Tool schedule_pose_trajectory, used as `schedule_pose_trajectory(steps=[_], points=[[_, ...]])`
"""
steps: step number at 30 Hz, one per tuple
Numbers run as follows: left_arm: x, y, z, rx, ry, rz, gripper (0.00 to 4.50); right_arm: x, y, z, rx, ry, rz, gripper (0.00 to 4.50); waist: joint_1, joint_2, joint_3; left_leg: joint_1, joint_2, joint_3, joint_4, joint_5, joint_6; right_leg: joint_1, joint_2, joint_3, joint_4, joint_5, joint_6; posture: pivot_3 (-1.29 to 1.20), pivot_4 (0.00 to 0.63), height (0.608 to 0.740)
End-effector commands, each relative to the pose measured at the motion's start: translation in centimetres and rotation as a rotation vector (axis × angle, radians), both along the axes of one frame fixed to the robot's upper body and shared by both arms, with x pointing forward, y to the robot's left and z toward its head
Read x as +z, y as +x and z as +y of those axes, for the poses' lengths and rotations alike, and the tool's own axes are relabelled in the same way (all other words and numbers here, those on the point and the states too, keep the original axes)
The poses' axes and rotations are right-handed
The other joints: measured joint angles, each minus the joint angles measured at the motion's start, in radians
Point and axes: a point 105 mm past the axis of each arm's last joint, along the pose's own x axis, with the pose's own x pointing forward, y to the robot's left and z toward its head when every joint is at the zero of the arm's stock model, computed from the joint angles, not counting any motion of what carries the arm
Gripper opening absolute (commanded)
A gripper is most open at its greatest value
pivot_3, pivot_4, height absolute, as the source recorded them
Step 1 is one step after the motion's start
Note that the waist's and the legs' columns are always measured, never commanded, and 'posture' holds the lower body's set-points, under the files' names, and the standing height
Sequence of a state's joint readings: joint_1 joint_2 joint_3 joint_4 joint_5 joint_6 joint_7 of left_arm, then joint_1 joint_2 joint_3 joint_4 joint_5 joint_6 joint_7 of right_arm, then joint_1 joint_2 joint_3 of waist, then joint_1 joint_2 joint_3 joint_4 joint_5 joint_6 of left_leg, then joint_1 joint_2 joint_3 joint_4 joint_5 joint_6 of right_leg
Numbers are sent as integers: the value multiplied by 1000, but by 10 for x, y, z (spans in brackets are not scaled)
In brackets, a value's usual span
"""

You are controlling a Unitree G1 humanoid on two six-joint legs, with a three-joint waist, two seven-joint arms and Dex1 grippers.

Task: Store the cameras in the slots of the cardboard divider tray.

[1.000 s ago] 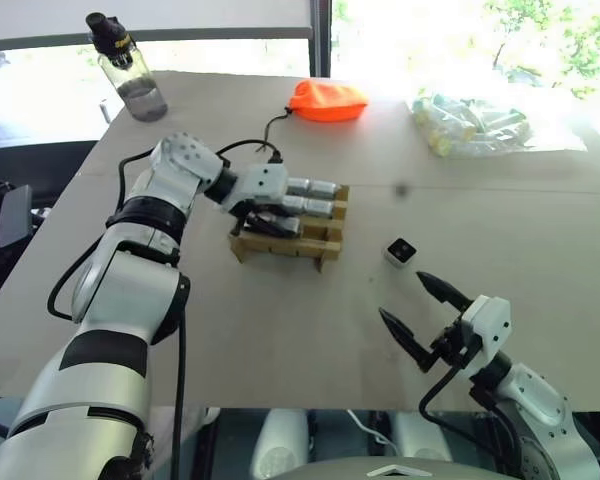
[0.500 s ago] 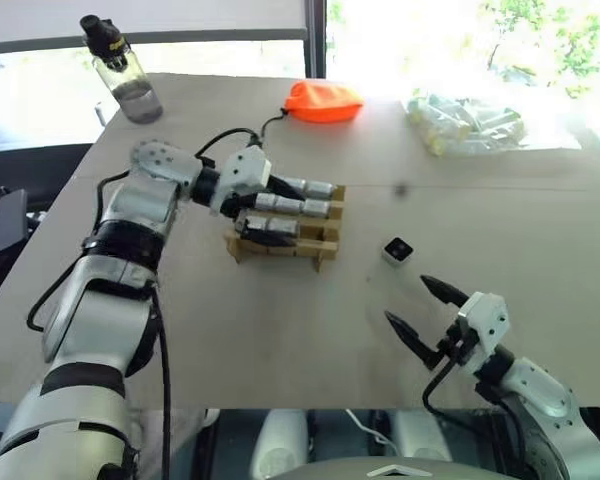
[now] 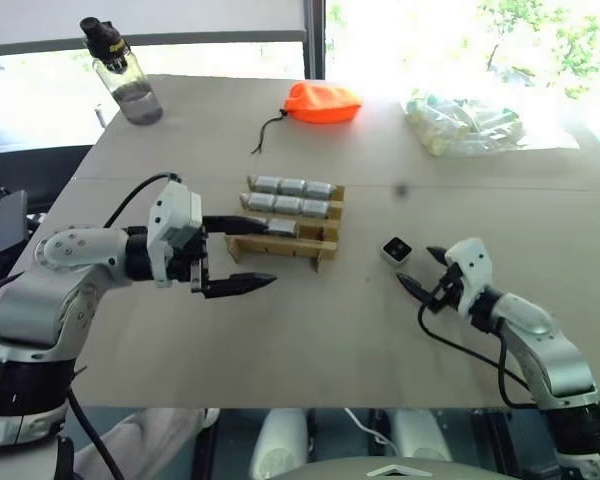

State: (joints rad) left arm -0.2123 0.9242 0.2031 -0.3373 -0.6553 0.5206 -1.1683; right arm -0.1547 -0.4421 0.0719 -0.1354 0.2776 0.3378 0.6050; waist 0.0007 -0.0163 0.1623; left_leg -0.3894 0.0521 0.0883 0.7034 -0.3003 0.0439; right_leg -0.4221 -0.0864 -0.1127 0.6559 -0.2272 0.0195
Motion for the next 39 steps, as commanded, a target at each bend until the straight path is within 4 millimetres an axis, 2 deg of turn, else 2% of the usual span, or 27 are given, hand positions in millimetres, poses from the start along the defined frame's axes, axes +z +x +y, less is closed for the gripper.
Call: schedule_pose_trajectory(steps=[1, 5, 9, 10, 11, 13, 14, 18, 20, 25, 28, 32, 35, 39], points=[[7, -7, -9, 34, -39, -38, 4432, 7, 9, 14, 54, 6, -18, 4500, 1, 0, 0, 0, 0, 0, 0, 0, 0, 0, 0, 0, 0, 0, 0, 0, 150, 726], [6, -10, -13, 57, -52, -35, 4432, 11, 18, 22, 71, 35, -15, 4500, 3, 0, 0, 3, 0, 0, 0, 0, 0, 2, 0, 0, 0, 0, 0, 0, 150, 726], [7, -10, -10, 74, -46, -29, 4432, 8, 17, 24, 83, 42, -1, 4500, 5, 0, 0, 3, 0, 1, -1, 0, 0, 3, 0, 0, -1, 0, 0, 0, 150, 726], [7, -10, -10, 76, -43, -28, 4500, 8, 17, 24, 79, 43, -1, 3990, 4, 0, 0, 3, 0, 1, -1, 0, 0, 3, 0, 0, -1, 0, 0, 0, 150, 726], [7, -10, -9, 77, -41, -27, 4500, 8, 16, 24, 77, 44, -1, 3788, 4, 0, 0, 3, 0, 1, -1, 0, 0, 3, 0, 0, 0, 0, 0, 0, 150, 726], [6, -11, -10, 69, -41, -17, 4500, 8, 14, 23, 71, 46, -3, 2798, 4, 0, 0, 4, 0, 1, -1, 0, 0, 3, 0, 0, 0, 0, 0, 0, 150, 726], [6, -11, -11, 61, -40, -11, 4500, 9, 14, 22, 65, 48, -8, 2124, 4, 0, 0, 4, 0, 1, -1, 0, 0, 3, 0, 0, 0, 0, 0, 0, 150, 726], [2, -10, -14, 26, -23, 8, 4500, 17, 10, 24, 75, 38, -56, 1974, 5, 1, 0, 5, 0, 2, -1, 0, 0, 3, 0, 1, 0, 0, 0, 0, 150, 726], [0, -8, -18, 9, -21, 22, 4500, 26, 7, 29, 124, -41, -154, 1974, 5, 1, 0, 5, 0, 2, -1, 0, 0, 3, 0, 1, 0, 0, 0, 0, 150, 726], [0, 11, -29, 6, -73, 122, 4500, 50, 11, 42, 244, -412, -543, 1974, 6, 1, 1, 6, 0, 3, -1, 0, 0, 3, 0, 2, 0, 0, 0, 0, 150, 726], [0, 27, -34, -15, -52, 157, 4500, 58, 8, 56, 354, -601, -799, 1974, 3, 1, 1, 6, -4, 4, -2, 0, -1, 3, 1, 2, 0, -1, 1, 0, 150, 726], [7, 41, -44, -83, -40, 176, 4500, 69, -1, 80, 510, -761, -1120, 1974, -5, 1, 1, 5, -4, 5, -3, 0, -1, 2, 0, 3, -1, 0, 0, 0, 150, 726], [7, 56, -51, -141, 33, 185, 4500, 83, -9, 102, 597, -767, -1306, 1974, -11, 1, 1, 2, -5, 7, -3, 0, -1, -1, 0, 4, -1, 0, 1, 0, 150, 726], [4, 67, -60, -195, 118, 179, 4500, 89, -13, 122, 643, -732, -1383, 1974, -13, 0, 1, 3, -5, 12, -3, 1, -2, -1, 1, 3, -1, 0, 0, 0, 150, 726]])
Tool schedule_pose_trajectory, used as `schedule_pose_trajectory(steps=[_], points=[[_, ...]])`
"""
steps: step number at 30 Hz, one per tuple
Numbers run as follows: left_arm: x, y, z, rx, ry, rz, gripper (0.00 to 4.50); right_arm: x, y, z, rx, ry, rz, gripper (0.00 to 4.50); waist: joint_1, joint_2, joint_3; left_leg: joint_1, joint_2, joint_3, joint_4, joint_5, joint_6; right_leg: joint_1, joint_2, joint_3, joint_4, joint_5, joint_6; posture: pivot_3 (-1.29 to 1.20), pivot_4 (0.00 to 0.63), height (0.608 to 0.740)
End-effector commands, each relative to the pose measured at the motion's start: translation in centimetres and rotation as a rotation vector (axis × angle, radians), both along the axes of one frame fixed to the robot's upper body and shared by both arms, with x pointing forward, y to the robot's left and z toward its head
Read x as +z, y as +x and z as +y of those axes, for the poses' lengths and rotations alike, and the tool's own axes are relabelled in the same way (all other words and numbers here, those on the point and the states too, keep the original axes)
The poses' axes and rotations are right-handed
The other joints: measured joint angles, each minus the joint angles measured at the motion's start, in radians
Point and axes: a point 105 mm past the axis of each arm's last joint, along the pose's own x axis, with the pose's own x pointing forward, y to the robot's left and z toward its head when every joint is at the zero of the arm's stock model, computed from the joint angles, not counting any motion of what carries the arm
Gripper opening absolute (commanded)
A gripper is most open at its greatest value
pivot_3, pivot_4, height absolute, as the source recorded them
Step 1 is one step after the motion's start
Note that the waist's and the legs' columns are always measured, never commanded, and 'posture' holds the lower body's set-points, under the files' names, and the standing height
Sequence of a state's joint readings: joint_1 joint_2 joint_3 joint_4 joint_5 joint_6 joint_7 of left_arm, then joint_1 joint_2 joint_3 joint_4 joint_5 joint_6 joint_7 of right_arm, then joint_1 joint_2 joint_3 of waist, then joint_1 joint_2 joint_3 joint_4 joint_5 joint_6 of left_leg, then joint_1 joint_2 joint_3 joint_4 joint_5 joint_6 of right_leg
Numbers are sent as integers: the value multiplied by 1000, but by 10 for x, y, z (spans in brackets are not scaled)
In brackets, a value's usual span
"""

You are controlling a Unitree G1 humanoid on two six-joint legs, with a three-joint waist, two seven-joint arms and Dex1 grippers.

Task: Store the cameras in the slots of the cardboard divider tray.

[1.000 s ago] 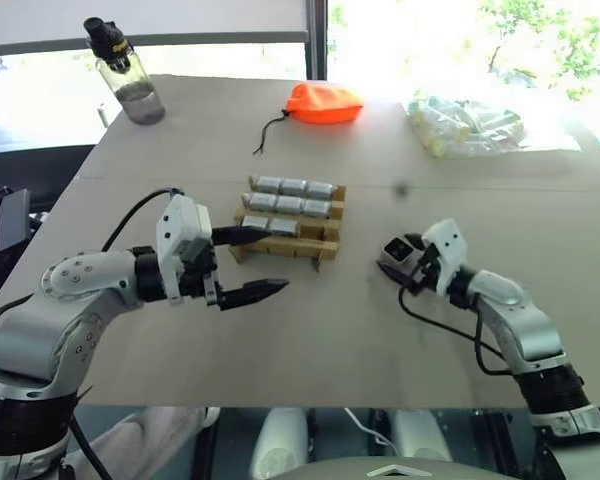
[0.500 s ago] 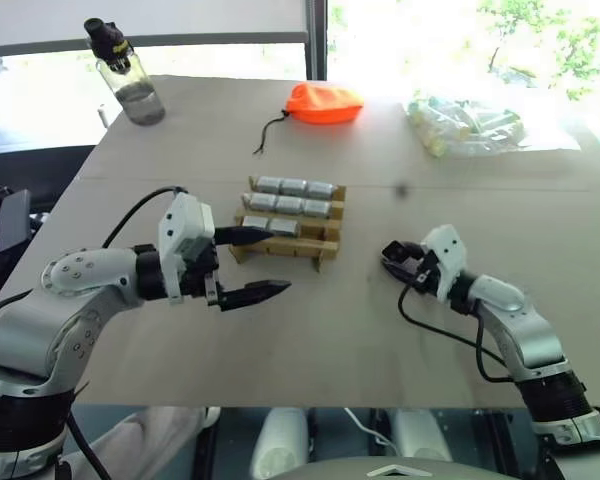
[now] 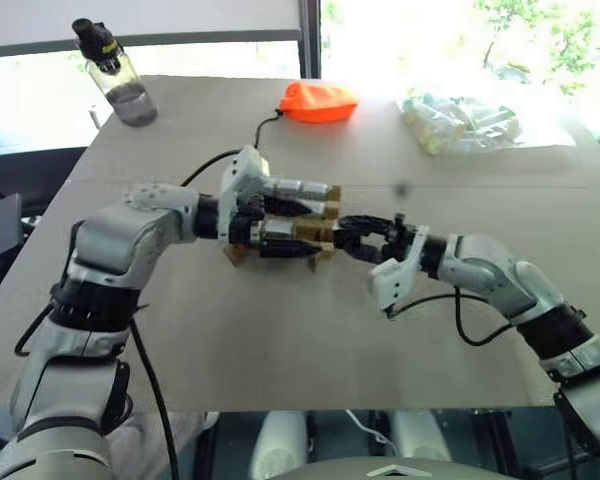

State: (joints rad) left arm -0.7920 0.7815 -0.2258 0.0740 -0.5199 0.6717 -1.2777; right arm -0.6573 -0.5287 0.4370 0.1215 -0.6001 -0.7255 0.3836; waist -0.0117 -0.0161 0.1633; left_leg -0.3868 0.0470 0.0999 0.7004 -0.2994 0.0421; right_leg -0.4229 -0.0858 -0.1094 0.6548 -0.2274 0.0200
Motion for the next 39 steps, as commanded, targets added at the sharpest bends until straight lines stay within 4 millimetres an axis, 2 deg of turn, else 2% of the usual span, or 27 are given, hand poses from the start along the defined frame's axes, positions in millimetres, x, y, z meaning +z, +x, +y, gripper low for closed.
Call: schedule_pose_trajectory(steps=[1, 6, 17, 34, 37, 39], points=[[-2, 3, -5, -67, 58, -15, 4500, 3, -7, 15, 76, -23, -65, 1974, -1, 0, 0, 0, 0, 0, 0, 0, 0, 0, 0, 0, 0, 0, 0, 0, 150, 726], [-4, 6, -9, -129, 108, -27, 4500, 2, -10, 26, 121, -50, -98, 1974, 0, 0, 0, -1, 0, 1, 0, 0, 0, 0, 0, 0, -1, 0, 0, 0, 150, 726], [-5, 0, -1, -224, 241, -31, 4500, -20, 1, 19, 90, -163, -107, 1974, -2, 0, 0, -1, 0, 1, 0, 0, 0, 0, 0, 0, 0, 0, 0, 0, 150, 726], [-7, 8, -10, -211, 302, -54, 4500, -18, 7, 24, 76, -172, -117, 1974, -2, 0, 0, 0, 1, 0, 1, 0, 0, 0, 0, 1, 2, 0, 0, 0, 150, 726], [-6, 12, -10, -190, 305, -47, 3695, -21, 7, 22, 70, -177, -110, 1974, -1, 0, 0, 1, 1, 0, 1, 0, 0, 0, 0, 2, 2, 0, 0, 0, 150, 726], [-7, 13, -9, -183, 308, -41, 2977, -23, 7, 22, 70, -178, -102, 1974, -2, 0, 0, 1, 1, 0, 1, 0, 0, 0, 0, 2, 2, 0, 0, 0, 150, 726]])
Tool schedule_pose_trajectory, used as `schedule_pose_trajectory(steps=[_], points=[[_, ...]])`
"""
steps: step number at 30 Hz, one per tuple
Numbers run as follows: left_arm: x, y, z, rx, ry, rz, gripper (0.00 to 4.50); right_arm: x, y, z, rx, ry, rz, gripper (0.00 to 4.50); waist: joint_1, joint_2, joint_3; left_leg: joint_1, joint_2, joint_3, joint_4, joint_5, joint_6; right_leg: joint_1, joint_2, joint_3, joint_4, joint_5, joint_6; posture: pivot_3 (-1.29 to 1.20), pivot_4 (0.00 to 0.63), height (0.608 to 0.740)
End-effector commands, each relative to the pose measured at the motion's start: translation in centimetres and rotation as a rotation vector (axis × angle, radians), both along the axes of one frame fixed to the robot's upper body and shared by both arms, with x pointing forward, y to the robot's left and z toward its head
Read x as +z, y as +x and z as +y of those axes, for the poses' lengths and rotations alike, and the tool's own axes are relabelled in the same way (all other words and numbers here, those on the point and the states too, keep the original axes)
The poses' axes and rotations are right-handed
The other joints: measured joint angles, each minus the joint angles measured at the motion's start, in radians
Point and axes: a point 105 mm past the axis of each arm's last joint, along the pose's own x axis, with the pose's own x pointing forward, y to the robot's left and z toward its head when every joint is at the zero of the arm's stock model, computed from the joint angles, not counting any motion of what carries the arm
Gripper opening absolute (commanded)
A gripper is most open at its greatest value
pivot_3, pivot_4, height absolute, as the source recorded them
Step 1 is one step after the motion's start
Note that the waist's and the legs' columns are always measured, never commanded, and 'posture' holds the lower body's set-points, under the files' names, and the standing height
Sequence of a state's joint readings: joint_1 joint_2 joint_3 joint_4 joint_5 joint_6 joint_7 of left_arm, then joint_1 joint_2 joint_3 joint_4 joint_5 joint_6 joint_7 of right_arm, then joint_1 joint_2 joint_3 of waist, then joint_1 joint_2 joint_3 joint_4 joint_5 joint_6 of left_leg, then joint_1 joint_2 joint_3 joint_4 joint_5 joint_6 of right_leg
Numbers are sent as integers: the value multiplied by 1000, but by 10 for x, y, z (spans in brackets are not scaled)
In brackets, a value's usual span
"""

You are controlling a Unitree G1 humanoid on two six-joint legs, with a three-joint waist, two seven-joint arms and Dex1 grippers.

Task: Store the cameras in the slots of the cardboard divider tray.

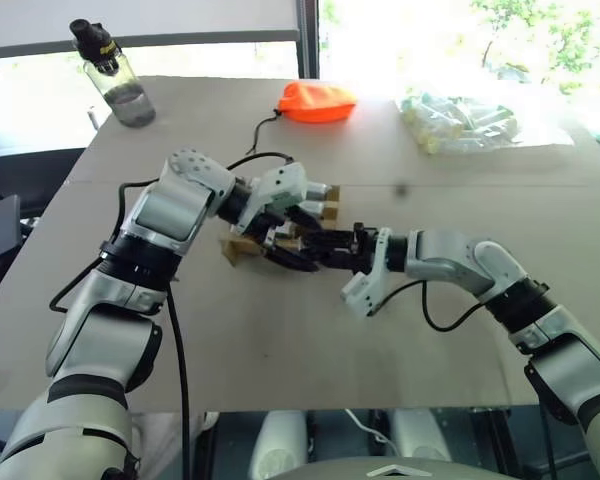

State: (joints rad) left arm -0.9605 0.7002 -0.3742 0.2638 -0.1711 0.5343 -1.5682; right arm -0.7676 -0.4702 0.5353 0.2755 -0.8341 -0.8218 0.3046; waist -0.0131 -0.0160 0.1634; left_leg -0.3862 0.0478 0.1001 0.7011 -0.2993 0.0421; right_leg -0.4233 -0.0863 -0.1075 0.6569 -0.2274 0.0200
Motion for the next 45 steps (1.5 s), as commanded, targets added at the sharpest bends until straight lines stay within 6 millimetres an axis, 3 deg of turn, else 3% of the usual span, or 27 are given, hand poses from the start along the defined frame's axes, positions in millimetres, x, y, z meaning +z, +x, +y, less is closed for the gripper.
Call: schedule_pose_trajectory(steps=[1, 4, 5, 8, 10, 12, 15, 23, 27, 30, 34, 37, 45], points=[[8, 3, -1, 2, 4, -25, 2521, 4, 1, -1, -6, 11, -2, 1974, -1, 0, 0, 0, 0, 0, 0, 0, 0, 0, 0, 0, 0, 0, 0, 0, 150, 726], [6, 3, -2, 4, 7, -19, 1086, 4, 1, -1, -8, 15, 4, 1974, 0, 0, 0, 0, 0, 0, 0, 0, 0, 0, 0, 0, 0, 0, 0, 0, 150, 726], [5, 2, -3, -1, 9, -16, 815, 4, 1, -1, -9, 17, 7, 1974, 0, 0, 0, 0, 0, 0, 0, 0, 0, 0, 0, 0, 0, 0, 0, 0, 150, 726], [4, -1, -4, -13, 11, -7, 799, 3, 3, -2, -34, 14, 20, 1974, -1, 0, 0, 1, 0, 0, 0, 0, 0, 0, 0, 1, 0, 0, 0, 0, 150, 726], [3, -1, -4, -13, 12, -6, 798, 3, 3, -2, -39, 25, 31, 3014, 0, 0, 0, 1, 0, 0, 0, 0, 0, 0, 0, 1, 0, 0, 0, 0, 150, 726], [3, -2, -4, -20, 13, -2, 773, 5, 1, -2, -36, 54, 51, 3749, 0, 0, 0, 0, 0, 0, 0, 0, 0, 0, 0, 1, 0, 0, 0, 0, 150, 726], [5, -2, -4, -27, 8, -5, 772, 7, 2, -7, -81, 116, 101, 4256, 0, 0, 0, 0, 0, -1, 0, 0, 0, 0, 0, 1, 0, 0, 0, 0, 150, 726], [20, 5, 0, -46, -21, -79, 772, 20, -6, -38, -182, 384, 359, 4256, 2, 0, 0, 0, 0, -1, 0, 0, 0, 0, 0, 0, 0, 0, 0, 0, 150, 726], [39, 14, 4, -61, -43, -158, 772, 23, -23, -52, -216, 586, 685, 4256, 5, 0, 0, -1, 0, -3, 0, 0, 0, 0, 0, -1, -1, 0, 0, 0, 150, 726], [50, 21, 10, -72, -43, -227, 772, 12, -39, -62, -246, 674, 959, 4256, 6, 0, 0, -1, 0, -4, 0, 0, 0, 0, 0, -1, -2, 0, 0, 0, 150, 726], [55, 31, 21, -81, -21, -311, 772, -1, -58, -75, -296, 800, 1219, 4256, 7, -1, 0, -1, 0, -6, 0, 0, 1, 1, 0, -2, -1, 0, 0, 0, 150, 726], [52, 35, 28, -71, -24, -303, 772, 1, -74, -79, -285, 969, 1372, 4256, 7, -1, 0, -1, 0, -6, 0, 0, 1, 1, 0, -2, -1, 0, 0, 0, 150, 726], [34, 42, 31, -89, 16, -290, 772, -8, -85, -96, -396, 1171, 1380, 4256, 16, -2, 0, -3, -1, -7, 2, -2, 3, 1, 0, -2, -2, 0, 0, 0, 150, 726]])
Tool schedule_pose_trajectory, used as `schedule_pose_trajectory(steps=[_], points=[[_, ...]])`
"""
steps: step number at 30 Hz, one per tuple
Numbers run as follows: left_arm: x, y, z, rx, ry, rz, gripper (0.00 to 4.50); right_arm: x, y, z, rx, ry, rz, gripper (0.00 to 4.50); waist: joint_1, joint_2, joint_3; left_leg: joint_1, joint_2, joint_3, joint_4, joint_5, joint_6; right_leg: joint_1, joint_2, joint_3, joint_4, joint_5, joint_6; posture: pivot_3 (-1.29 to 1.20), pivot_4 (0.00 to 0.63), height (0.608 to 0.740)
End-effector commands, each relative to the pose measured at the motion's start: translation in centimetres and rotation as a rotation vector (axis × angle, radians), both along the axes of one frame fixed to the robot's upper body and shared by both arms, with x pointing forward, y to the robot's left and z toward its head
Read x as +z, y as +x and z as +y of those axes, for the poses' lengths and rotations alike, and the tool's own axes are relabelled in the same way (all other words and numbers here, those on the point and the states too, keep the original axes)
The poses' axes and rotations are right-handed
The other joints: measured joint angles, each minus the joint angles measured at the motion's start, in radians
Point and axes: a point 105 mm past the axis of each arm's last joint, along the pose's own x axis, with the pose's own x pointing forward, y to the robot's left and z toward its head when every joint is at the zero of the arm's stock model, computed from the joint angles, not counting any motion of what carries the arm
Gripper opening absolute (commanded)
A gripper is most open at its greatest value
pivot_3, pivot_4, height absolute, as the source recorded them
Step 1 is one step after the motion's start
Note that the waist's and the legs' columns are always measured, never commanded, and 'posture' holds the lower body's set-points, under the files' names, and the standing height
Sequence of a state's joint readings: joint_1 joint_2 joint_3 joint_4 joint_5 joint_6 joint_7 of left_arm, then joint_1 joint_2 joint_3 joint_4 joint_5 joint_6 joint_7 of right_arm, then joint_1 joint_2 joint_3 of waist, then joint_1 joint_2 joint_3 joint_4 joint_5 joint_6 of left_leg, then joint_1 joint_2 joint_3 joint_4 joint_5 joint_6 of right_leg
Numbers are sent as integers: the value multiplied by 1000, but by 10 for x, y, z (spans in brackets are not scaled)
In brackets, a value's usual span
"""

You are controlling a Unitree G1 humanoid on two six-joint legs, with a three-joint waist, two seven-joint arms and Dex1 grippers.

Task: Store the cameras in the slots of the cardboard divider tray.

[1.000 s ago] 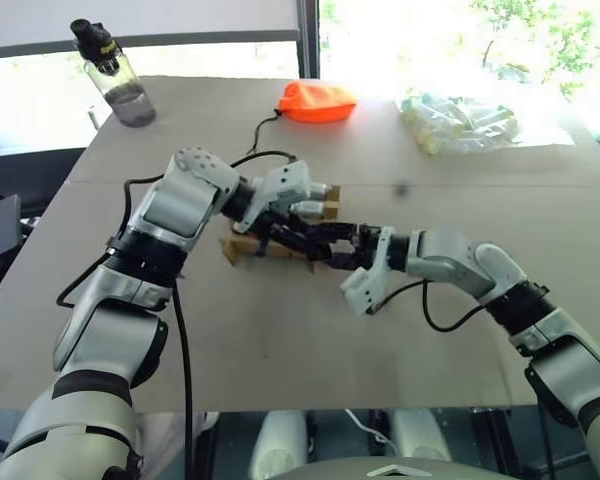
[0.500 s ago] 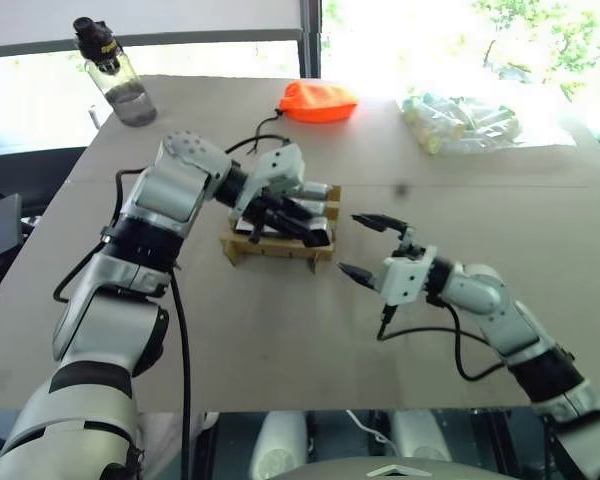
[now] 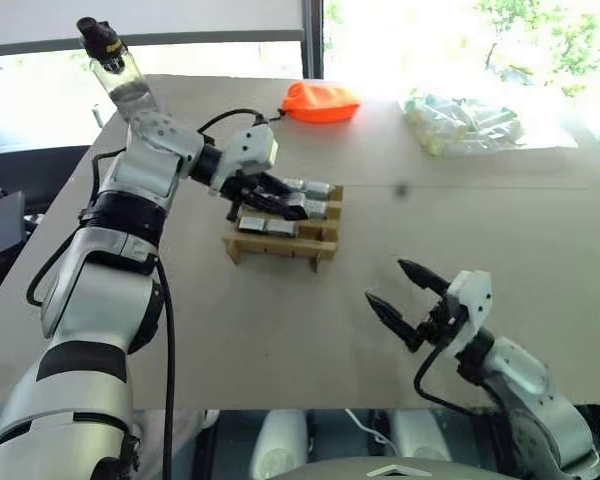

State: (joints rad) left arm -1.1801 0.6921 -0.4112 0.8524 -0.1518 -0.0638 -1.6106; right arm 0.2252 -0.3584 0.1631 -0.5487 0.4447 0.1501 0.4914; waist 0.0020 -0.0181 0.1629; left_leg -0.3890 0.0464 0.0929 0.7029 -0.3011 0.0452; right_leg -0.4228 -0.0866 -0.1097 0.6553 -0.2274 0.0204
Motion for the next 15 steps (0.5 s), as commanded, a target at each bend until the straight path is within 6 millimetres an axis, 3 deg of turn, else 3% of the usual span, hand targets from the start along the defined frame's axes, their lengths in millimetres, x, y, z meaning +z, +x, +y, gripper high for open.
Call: schedule_pose_trajectory(steps=[1, 7, 15], points=[[10, 2, -6, -45, 19, -53, 772, 15, -5, -3, -40, 13, -68, 4256, 2, 0, 0, 0, 0, 0, 0, 0, 0, 0, 0, 0, 0, 0, 0, 0, 150, 726], [1, 7, -19, -87, 64, -56, 772, 7, -10, -8, -56, -75, -110, 4256, 13, 0, 0, -4, 0, -4, 0, 0, 0, -2, 1, -4, -2, 0, 0, 0, 150, 726], [9, 9, -34, -109, 29, -61, 772, 5, -15, -6, -33, -88, -115, 4256, 11, -1, 0, -5, -1, -6, 0, 0, 0, -2, 1, -5, -2, 0, 0, 0, 150, 726]])
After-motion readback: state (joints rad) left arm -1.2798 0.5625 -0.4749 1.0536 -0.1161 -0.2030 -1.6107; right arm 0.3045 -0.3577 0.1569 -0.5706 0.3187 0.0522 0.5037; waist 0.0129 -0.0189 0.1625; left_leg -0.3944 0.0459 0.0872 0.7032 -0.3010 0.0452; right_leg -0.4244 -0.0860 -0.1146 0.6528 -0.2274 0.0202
